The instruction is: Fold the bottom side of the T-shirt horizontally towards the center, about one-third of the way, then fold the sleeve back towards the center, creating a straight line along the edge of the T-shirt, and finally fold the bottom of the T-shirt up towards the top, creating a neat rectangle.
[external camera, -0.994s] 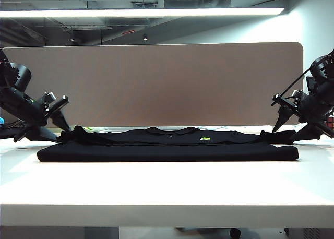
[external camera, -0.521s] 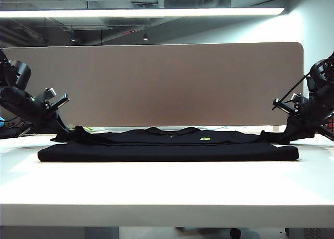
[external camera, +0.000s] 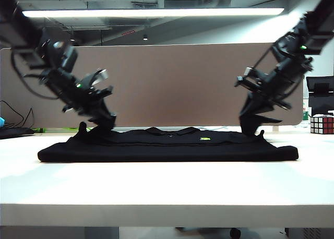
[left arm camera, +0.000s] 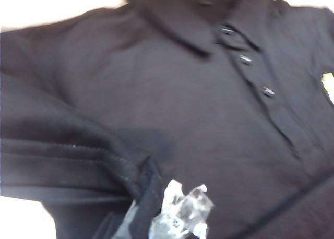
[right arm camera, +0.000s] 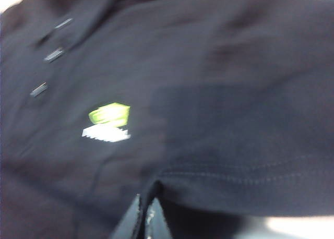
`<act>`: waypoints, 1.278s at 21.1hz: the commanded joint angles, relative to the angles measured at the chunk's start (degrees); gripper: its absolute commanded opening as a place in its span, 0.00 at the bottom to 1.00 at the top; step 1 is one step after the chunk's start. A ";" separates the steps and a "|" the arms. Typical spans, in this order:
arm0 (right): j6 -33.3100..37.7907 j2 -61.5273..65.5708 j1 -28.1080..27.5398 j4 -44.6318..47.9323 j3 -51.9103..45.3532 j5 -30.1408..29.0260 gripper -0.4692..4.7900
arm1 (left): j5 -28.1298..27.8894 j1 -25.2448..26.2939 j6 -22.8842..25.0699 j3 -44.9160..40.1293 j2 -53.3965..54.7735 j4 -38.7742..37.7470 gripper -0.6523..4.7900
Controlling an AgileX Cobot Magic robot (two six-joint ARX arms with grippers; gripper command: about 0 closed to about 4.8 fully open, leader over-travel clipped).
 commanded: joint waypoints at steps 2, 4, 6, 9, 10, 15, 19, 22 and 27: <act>-6.78 -0.42 5.62 -9.07 1.53 0.04 0.07 | -2.78 -5.57 11.26 0.09 -2.03 -6.47 0.11; -13.86 -0.39 9.60 -16.31 1.53 3.23 0.07 | -5.33 -8.41 19.39 -0.09 -1.97 -15.26 0.11; -17.73 -0.39 12.07 -21.07 1.49 5.62 0.07 | -7.65 -10.49 29.42 -0.09 -1.66 -24.55 0.11; -18.38 -0.31 12.52 -23.82 0.72 7.85 0.07 | -17.70 -10.60 30.77 -0.20 -0.96 -29.62 0.11; -18.56 -0.31 12.48 -24.04 0.70 9.60 0.07 | -21.88 -9.77 30.73 -0.20 -0.96 -29.83 0.11; -18.34 -0.31 12.09 -23.23 0.74 5.53 0.35 | -16.26 -6.29 23.30 -0.13 -1.29 -27.98 0.13; -14.75 -0.31 12.22 -20.65 0.83 -8.74 0.62 | -12.41 -5.27 21.44 -0.04 -4.61 -23.04 0.24; -13.31 -1.42 11.85 -22.10 0.83 -12.55 0.60 | -15.56 -3.96 21.77 -0.04 -8.35 -22.60 0.24; -11.41 -8.44 8.41 -23.74 0.83 -9.97 0.61 | -5.40 5.77 16.04 -0.07 -12.09 -28.52 0.37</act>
